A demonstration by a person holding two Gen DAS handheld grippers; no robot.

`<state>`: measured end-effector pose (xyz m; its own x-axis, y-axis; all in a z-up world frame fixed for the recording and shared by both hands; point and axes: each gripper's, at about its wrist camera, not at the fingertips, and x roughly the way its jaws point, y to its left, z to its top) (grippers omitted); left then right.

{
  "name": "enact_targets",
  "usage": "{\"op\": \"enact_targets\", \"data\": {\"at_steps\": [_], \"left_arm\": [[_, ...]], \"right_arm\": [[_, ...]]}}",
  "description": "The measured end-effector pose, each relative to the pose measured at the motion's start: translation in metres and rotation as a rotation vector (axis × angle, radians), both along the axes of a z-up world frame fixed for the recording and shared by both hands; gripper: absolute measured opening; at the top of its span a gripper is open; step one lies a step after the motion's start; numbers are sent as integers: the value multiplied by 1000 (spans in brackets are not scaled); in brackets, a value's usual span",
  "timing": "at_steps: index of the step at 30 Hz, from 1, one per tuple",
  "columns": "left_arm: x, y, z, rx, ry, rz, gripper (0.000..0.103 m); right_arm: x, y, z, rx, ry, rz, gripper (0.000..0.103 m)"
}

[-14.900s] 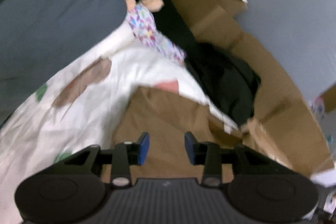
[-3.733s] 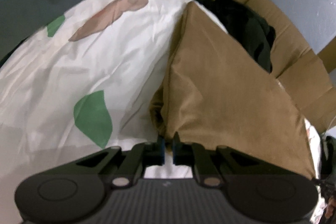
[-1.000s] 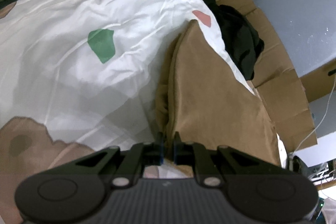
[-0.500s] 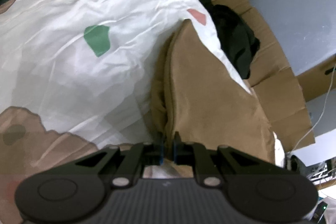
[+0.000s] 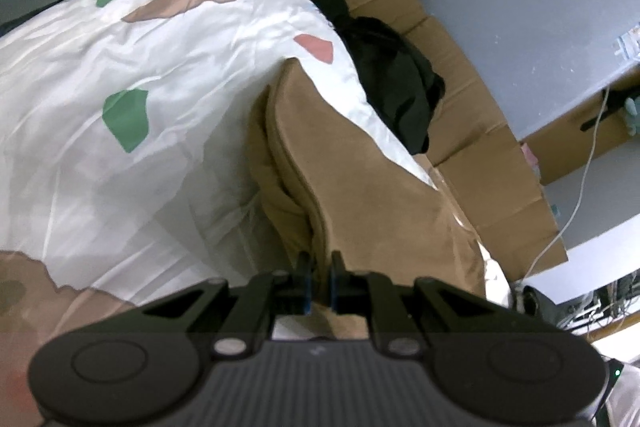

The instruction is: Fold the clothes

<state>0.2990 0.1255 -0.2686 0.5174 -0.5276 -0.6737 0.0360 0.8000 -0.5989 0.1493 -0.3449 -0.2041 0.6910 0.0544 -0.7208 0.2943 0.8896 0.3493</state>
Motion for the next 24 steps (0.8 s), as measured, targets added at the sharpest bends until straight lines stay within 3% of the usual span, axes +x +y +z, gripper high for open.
{"op": "enact_targets", "data": {"at_steps": [5, 16, 24], "left_arm": [[6, -3, 10, -24, 21, 20, 9], [36, -49, 64, -27, -40, -96, 9], [43, -74, 73, -17, -51, -124, 9]], "right_arm": [[23, 25, 7, -67, -25, 83, 48], [59, 54, 16, -71, -51, 173, 48], [78, 78, 37, -120, -57, 248, 48]]}}
